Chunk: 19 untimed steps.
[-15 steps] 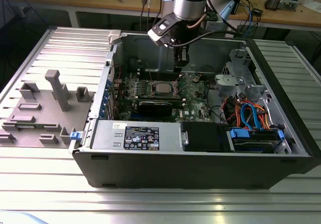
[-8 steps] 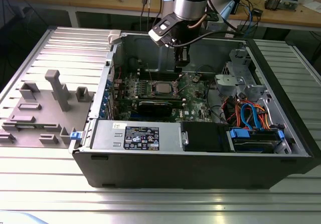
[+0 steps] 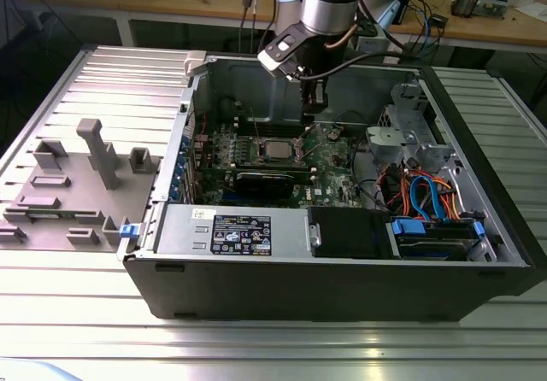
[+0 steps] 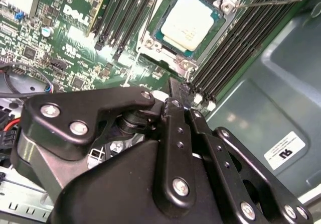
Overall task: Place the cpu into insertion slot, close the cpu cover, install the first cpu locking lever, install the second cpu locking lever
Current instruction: 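Close the cpu cover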
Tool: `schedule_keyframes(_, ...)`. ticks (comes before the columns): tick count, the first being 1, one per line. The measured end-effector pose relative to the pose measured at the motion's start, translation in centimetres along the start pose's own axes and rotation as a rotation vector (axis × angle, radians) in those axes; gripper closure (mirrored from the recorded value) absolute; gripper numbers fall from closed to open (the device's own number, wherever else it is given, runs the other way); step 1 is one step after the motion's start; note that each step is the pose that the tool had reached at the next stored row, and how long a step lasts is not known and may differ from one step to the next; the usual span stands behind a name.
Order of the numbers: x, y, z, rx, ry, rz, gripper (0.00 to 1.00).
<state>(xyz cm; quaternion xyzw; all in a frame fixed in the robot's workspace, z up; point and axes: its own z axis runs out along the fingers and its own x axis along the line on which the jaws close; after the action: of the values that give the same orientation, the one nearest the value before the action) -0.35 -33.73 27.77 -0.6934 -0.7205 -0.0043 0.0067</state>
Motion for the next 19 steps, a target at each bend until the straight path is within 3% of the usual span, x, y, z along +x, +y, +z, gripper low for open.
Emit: schedule_keyframes(19,-0.07,1.87,0.22,0.0,-0.0002,0.0,0.89)
